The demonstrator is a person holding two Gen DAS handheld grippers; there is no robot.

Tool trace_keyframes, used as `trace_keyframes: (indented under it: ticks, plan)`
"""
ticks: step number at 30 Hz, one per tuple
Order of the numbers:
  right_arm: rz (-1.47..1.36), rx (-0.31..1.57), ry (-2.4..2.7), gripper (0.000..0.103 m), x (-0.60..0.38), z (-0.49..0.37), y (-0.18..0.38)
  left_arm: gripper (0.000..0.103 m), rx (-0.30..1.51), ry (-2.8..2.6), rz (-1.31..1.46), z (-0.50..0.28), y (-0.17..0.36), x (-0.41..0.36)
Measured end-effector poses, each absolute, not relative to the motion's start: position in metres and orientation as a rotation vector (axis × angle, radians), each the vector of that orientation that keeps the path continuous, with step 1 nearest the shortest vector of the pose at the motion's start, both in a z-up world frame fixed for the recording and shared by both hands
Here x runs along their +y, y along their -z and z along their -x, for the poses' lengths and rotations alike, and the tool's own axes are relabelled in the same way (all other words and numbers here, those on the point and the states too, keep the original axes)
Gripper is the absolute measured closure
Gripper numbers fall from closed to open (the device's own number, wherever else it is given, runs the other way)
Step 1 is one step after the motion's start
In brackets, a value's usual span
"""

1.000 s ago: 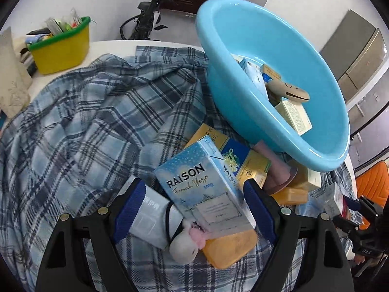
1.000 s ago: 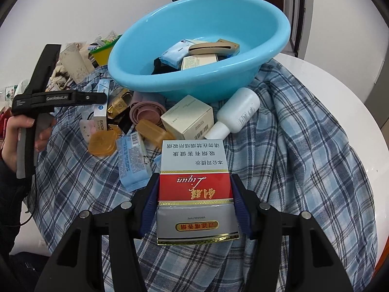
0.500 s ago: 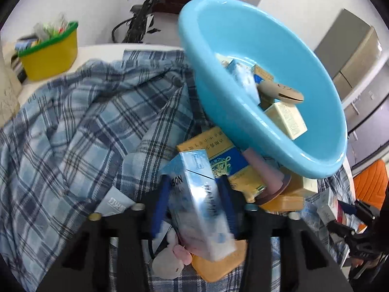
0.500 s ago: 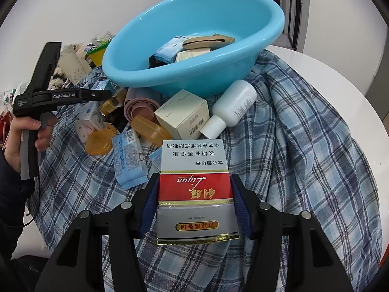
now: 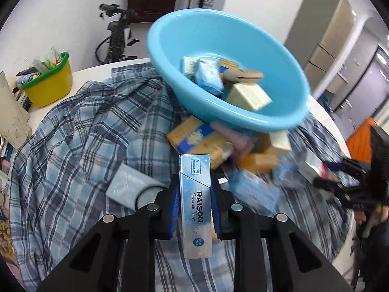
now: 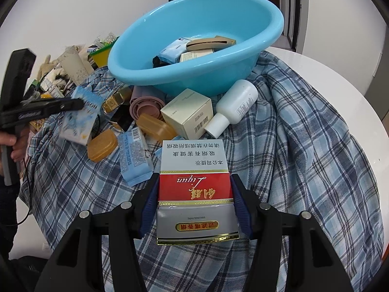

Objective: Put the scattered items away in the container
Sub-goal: 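Grasp the white RAISON pack with the left gripper while the right gripper holds the Liqun box, then lift both held boxes and carry them toward the blue basin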

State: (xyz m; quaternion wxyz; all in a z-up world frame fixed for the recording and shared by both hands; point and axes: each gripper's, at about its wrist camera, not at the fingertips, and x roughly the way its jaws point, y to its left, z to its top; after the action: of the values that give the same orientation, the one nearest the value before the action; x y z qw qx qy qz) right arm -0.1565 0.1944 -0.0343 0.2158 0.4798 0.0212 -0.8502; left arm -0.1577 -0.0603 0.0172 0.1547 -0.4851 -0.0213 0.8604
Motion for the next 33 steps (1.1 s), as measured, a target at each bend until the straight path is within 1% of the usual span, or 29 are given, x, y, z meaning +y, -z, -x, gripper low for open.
trace_keyframes:
  ticks: [5, 8, 12, 17, 26, 29, 33]
  plan:
    - [-1.316, 0.07, 2.352, 0.048, 0.191, 0.149, 0.032, 0.078, 0.068, -2.354, 1.386, 0.122, -0.03, -0.037]
    - [-1.312, 0.076, 2.354, 0.048, 0.191, 0.144, 0.031, 0.078, 0.134, -2.263, 1.421, 0.101, -0.025, -0.018]
    - [-1.314, 0.076, 2.36, 0.048, 0.195, 0.139, 0.033, 0.078, 0.169, -2.181, 1.478, 0.084, -0.01, -0.001]
    - [-1.325, 0.08, 2.358, 0.048, 0.197, 0.136, 0.036, 0.078, 0.21, -2.143, 1.563, 0.08, 0.02, 0.012]
    - [-1.336, 0.058, 2.374, 0.048, 0.208, 0.136, 0.039, 0.078, 0.395, -2.166, 1.62, 0.08, 0.05, 0.036]
    - [-1.338, 0.053, 2.375, 0.048, 0.209, 0.135, 0.041, 0.078, 0.41, -2.181, 1.624, 0.079, 0.056, 0.037]
    - [-1.318, 0.055, 2.398, 0.048, 0.208, 0.132, 0.04, 0.079, 0.326, -2.278, 1.529, 0.072, 0.046, 0.027]
